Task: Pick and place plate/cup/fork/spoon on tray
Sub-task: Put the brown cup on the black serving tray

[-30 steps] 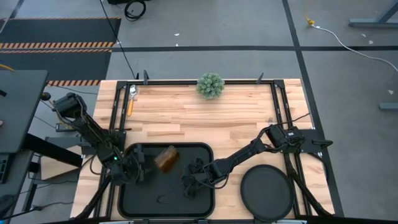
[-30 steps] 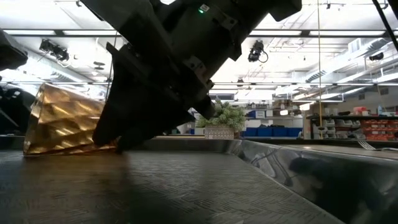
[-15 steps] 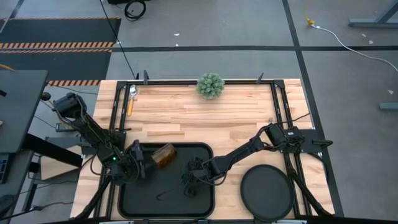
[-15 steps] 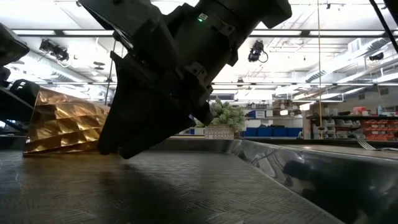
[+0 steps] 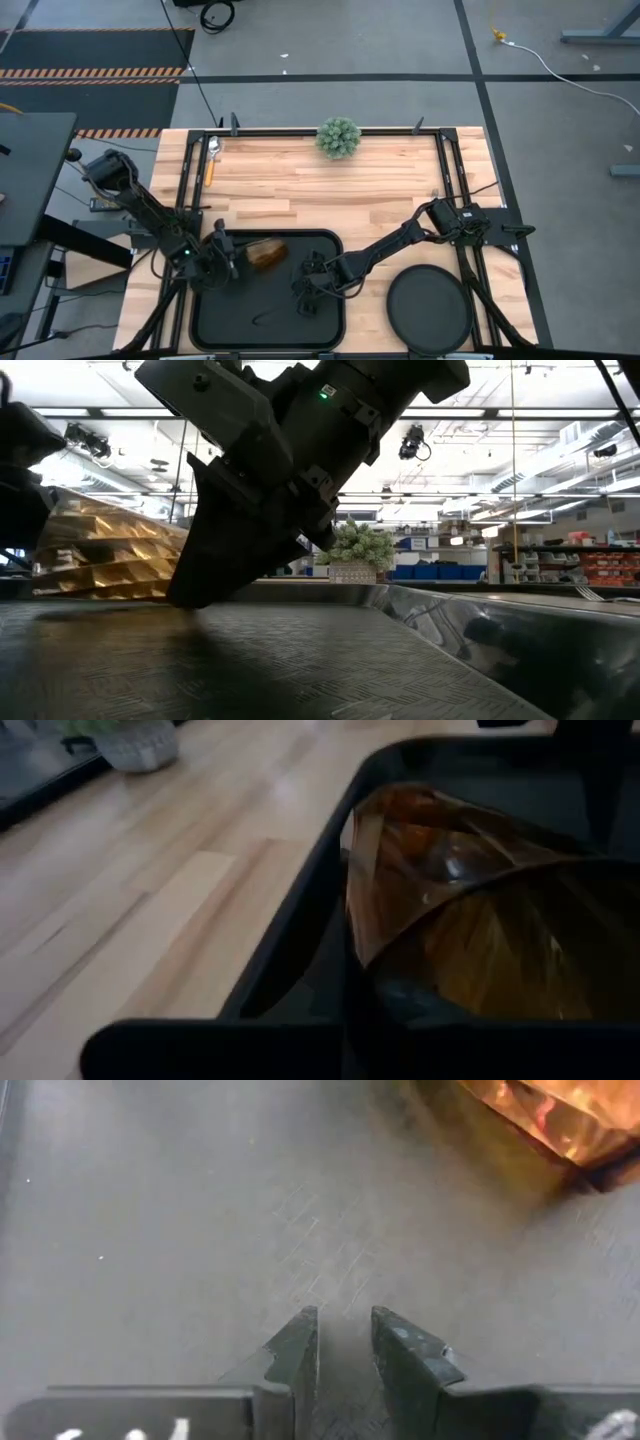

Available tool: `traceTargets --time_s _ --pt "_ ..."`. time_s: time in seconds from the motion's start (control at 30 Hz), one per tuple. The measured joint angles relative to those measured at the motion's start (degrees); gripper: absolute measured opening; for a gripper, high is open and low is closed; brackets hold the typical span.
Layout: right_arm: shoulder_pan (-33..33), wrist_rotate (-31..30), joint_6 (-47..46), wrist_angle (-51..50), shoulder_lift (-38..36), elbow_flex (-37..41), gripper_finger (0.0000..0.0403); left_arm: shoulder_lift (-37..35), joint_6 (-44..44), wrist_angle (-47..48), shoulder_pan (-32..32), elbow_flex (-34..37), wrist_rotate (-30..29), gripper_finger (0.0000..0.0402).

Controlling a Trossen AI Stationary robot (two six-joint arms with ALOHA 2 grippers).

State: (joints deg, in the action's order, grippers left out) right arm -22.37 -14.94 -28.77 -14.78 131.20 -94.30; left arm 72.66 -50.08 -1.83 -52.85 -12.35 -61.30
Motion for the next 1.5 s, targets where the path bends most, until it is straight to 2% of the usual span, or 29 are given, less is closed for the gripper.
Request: traceTargets --time_s 0.13,0.23,0.47,0.63,0.87,1.03,1.2,1.5 --pt "-0.14 1.01 -0.38 -4.89 0.00 -2.84 0.0095 -0.22 5.13 1.90 2.82 -2.87 6.55 0.0009" --pt "-0.34 0.95 0.07 -8.15 0.00 -5.12 0.0093 -0.79 7.99 9.10 4.77 -7.92 12.35 0.0009" --pt "-0.53 -0.38 0.15 -8.30 -0.04 -6.29 0.0093 -1.28 6.66 43.29 6.72 -24.55 24.01 0.0011" --pt "-1.65 -2.21 -0.08 -8.11 -0.02 -5.55 0.0092 -1.28 1.12 64.64 5.56 -33.59 36.06 0.0012" --pt "-2.38 -3.49 0.47 -6.68 -0.02 -5.58 0.0087 -1.25 -1.45 78.83 4.84 -38.80 50.07 0.0012" --pt "-2.28 -3.07 1.66 -6.72 -0.02 -5.58 0.0087 -1.13 3.37 86.68 8.23 -39.93 60.10 0.0013" --pt "-1.16 -0.35 2.31 -6.72 -0.02 -5.58 0.0087 -1.15 12.25 91.38 16.10 -40.55 61.29 0.0013" --pt "-1.28 -0.39 4.52 -6.50 -0.02 -5.58 0.0087 -1.02 33.33 86.62 33.46 -40.58 57.27 0.0013"
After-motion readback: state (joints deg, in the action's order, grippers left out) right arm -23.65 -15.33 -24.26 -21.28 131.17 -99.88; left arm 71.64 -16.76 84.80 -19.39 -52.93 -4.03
